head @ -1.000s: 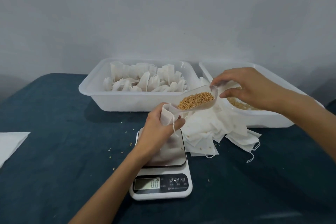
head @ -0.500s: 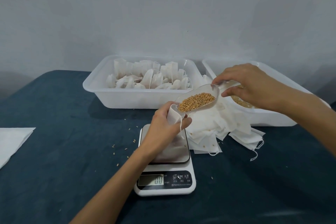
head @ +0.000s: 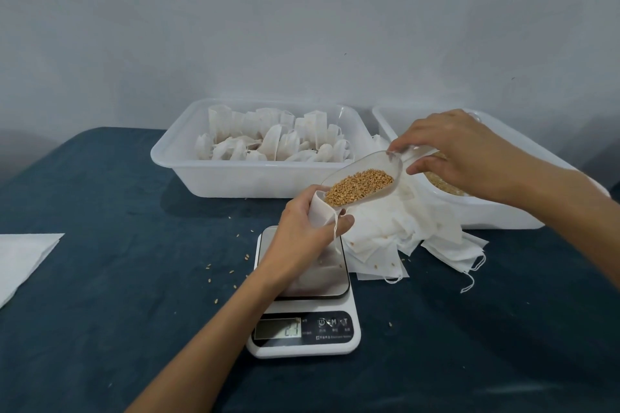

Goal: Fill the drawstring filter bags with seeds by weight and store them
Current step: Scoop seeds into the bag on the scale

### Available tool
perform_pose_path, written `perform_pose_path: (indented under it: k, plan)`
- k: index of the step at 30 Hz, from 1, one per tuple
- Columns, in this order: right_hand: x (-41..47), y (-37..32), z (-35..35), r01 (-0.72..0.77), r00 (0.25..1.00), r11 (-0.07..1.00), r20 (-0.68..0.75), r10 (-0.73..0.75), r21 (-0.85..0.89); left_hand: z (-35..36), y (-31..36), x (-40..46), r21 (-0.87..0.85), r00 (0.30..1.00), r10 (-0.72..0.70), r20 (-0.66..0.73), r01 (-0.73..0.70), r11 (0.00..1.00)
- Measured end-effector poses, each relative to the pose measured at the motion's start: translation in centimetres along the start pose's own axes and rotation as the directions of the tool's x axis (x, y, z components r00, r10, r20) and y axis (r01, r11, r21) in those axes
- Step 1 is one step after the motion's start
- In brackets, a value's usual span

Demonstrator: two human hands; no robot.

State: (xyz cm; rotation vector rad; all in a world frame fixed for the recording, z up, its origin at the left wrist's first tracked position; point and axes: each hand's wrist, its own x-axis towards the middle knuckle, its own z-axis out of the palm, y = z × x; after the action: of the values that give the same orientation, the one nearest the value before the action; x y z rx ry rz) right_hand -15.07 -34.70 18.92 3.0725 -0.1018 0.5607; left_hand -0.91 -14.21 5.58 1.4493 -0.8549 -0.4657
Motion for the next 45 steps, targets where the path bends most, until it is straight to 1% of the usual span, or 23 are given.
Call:
perform_pose_path:
  k: [7, 13, 17, 25, 31, 45]
  plan:
    - [-0.1, -0.3, -0.1, -0.008, 1.000, 1.000, 0.004, 0.008, -0.015, 0.0, -0.1, 0.1, 0.003, 1.000, -0.004, -0.002, 0.004, 1.000]
    - [-0.1, -0.5, -0.7, 0.012, 1.000, 0.999, -0.016, -0.013, -0.030, 0.0, 0.1, -0.1, -0.113, 0.999, 0.016, 0.051, -0.010, 0.994]
    - [-0.1, -0.7, -1.1, 0.020, 0.999, 0.999, -0.028, -0.021, -0.049, 0.0, 0.2, -0.2, -0.155, 0.997, 0.039, 0.061, -0.030, 0.987]
    - [-0.1, -1.0, -0.7, 0.043, 0.999, 0.994, -0.024, -0.045, -0.096, 0.2, -0.2, 0.1, -0.108, 1.000, 0.004, 0.015, -0.002, 0.994]
    - [0.1, -0.9, -0.6, 0.051, 0.998, 0.993, -0.030, -0.054, -0.108, 0.2, -0.2, 0.0, -0.120, 1.000, 0.005, 0.013, -0.003, 0.993]
    - [-0.2, -0.7, -0.3, 0.049, 0.998, 0.991, -0.044, -0.054, -0.123, 0.3, -0.5, 0.1, -0.089, 1.000, 0.001, 0.004, -0.001, 0.996]
